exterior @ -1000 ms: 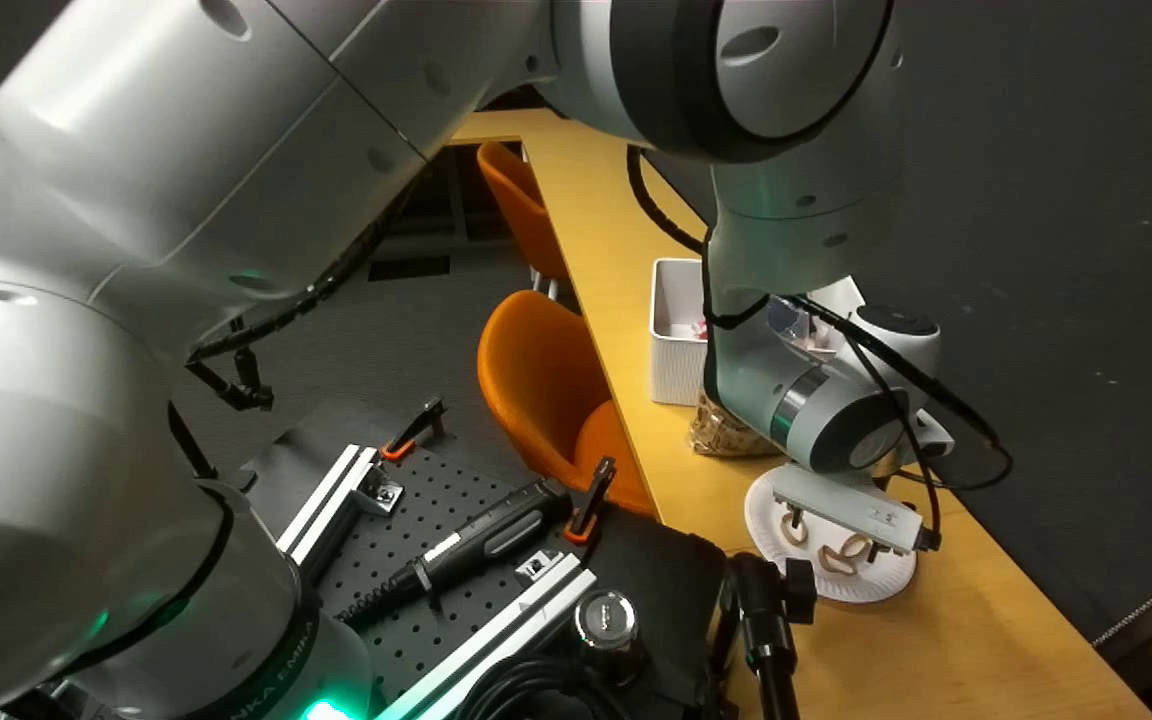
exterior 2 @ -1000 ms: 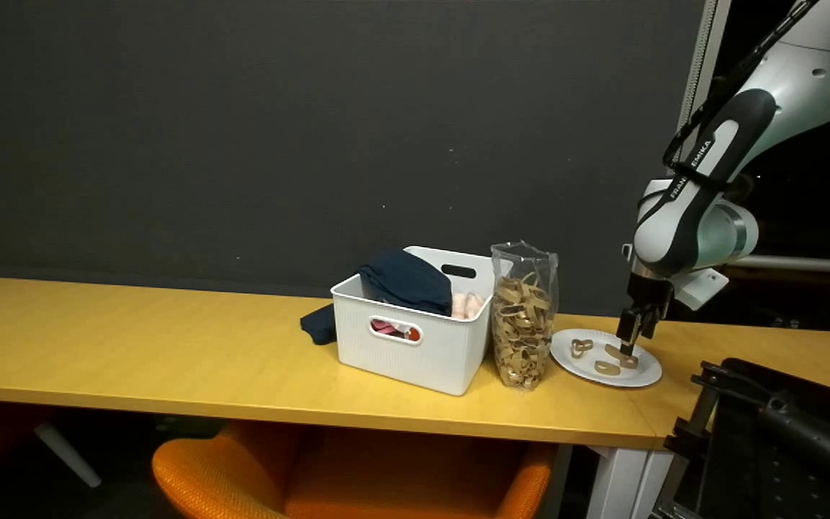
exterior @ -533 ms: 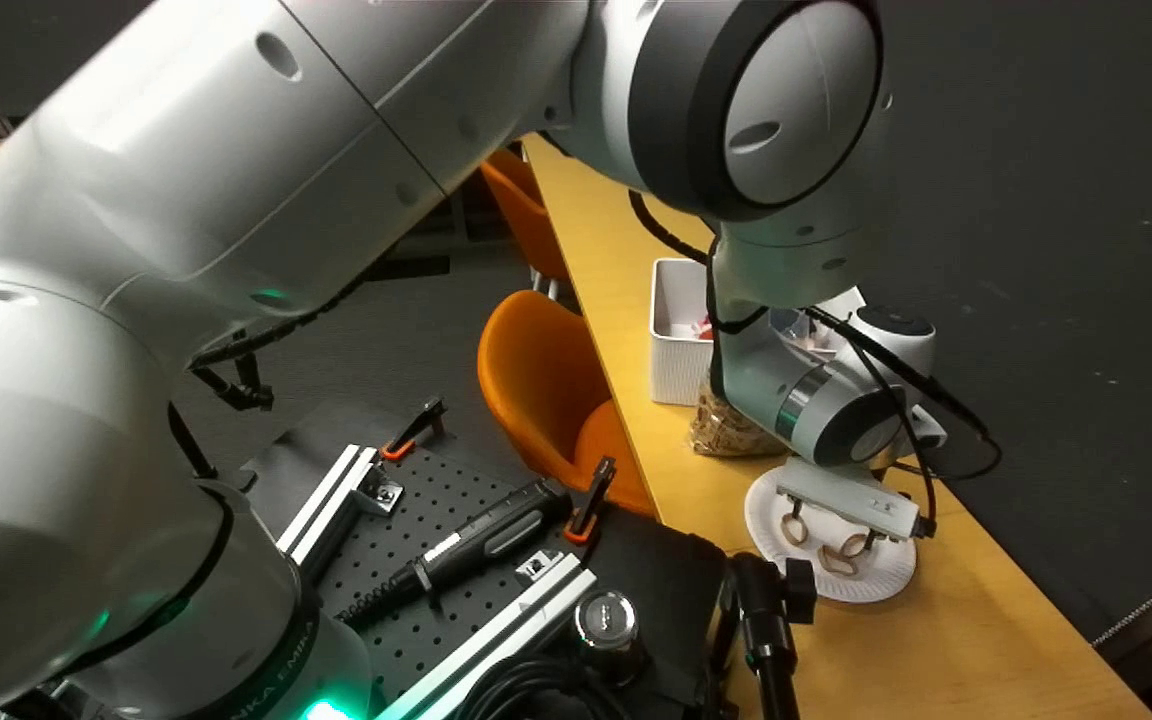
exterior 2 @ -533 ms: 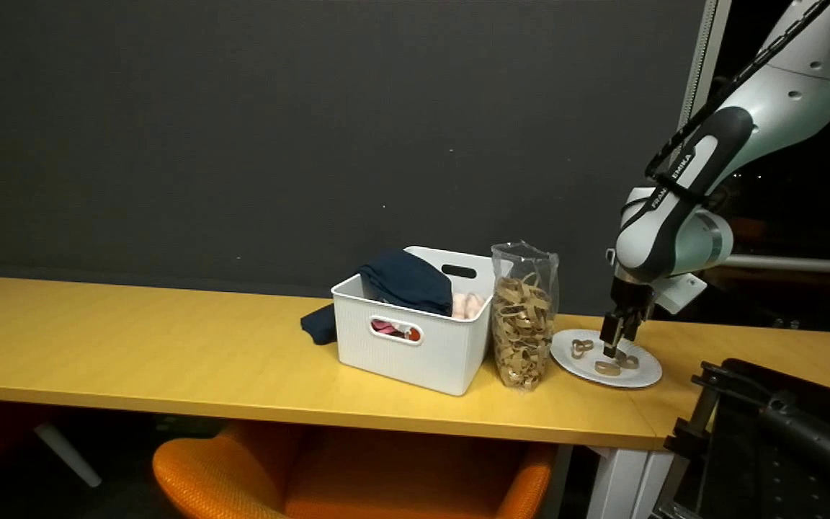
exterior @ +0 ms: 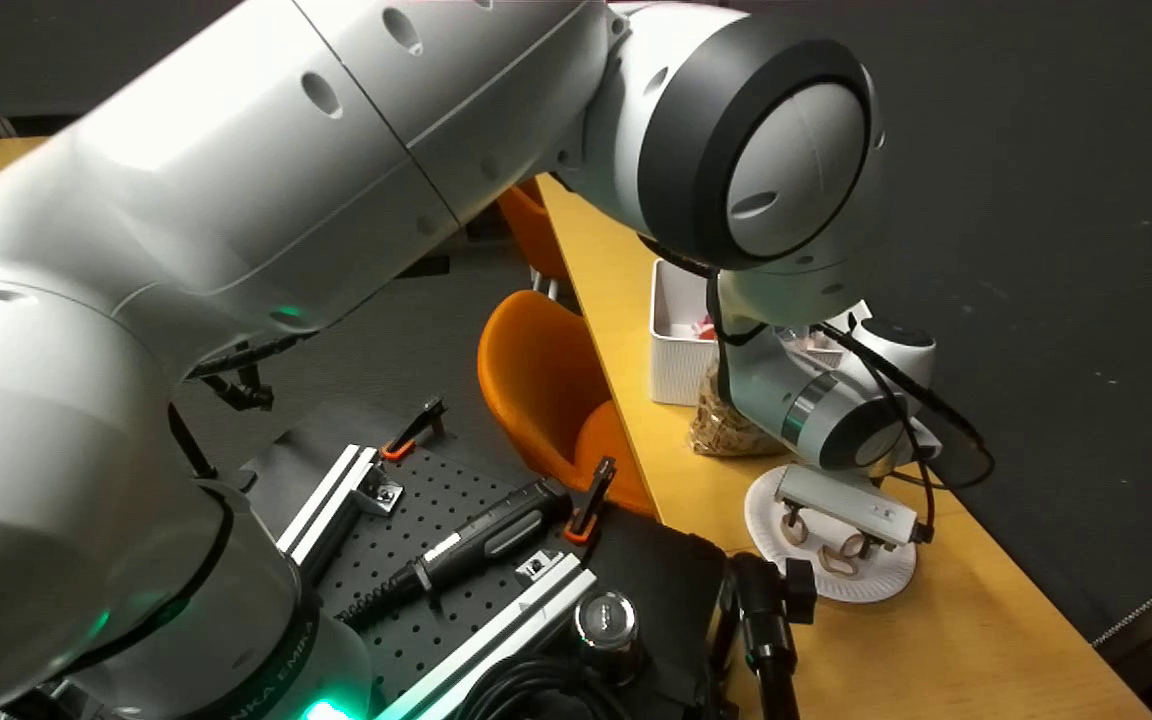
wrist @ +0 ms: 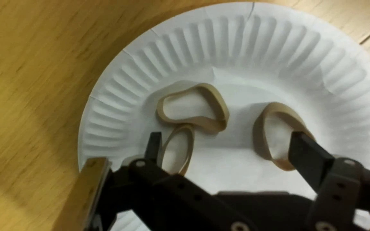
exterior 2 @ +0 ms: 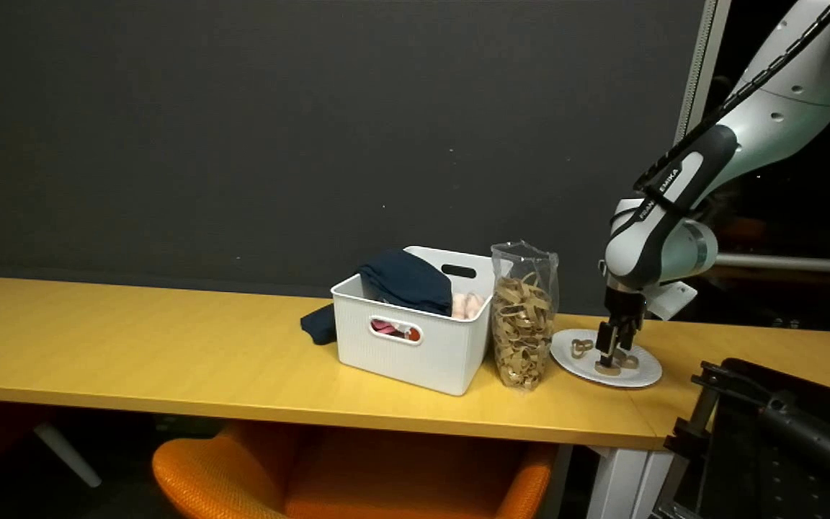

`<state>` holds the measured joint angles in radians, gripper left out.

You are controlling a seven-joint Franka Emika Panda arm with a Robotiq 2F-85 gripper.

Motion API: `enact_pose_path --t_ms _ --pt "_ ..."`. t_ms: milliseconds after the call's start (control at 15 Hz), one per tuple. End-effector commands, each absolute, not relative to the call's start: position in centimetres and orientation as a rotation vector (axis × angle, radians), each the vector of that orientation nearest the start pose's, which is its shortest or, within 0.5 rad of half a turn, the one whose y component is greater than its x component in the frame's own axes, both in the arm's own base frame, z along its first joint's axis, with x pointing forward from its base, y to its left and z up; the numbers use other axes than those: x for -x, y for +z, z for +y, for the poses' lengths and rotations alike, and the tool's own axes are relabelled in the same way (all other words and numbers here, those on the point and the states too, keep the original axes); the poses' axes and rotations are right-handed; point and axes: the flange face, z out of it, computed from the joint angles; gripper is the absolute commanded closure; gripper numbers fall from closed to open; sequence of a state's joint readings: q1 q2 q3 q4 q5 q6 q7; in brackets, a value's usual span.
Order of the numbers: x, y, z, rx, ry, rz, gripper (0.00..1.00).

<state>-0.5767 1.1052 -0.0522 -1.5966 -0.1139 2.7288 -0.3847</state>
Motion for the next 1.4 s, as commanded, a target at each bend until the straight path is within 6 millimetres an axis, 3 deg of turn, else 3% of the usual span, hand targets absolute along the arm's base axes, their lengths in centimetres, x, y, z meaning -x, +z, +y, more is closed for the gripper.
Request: enact_pose_path --t_ms 0,267,667,1067,1333 --pt "-53.6 -2.4 -37.9 3.221 0.054 0.155 0.2" --pt "-53.8 -2.7 -38.2 3.222 0.037 0.156 0.51" --pt "-54.8 -1.4 -38.0 3.232 -0.013 0.166 0.96" --pt "-56.1 -1.0 -36.3 3.225 -0.027 0.135 1.0" --pt "-56.6 0.8 -36.1 3.238 -0.057 0.124 1.0"
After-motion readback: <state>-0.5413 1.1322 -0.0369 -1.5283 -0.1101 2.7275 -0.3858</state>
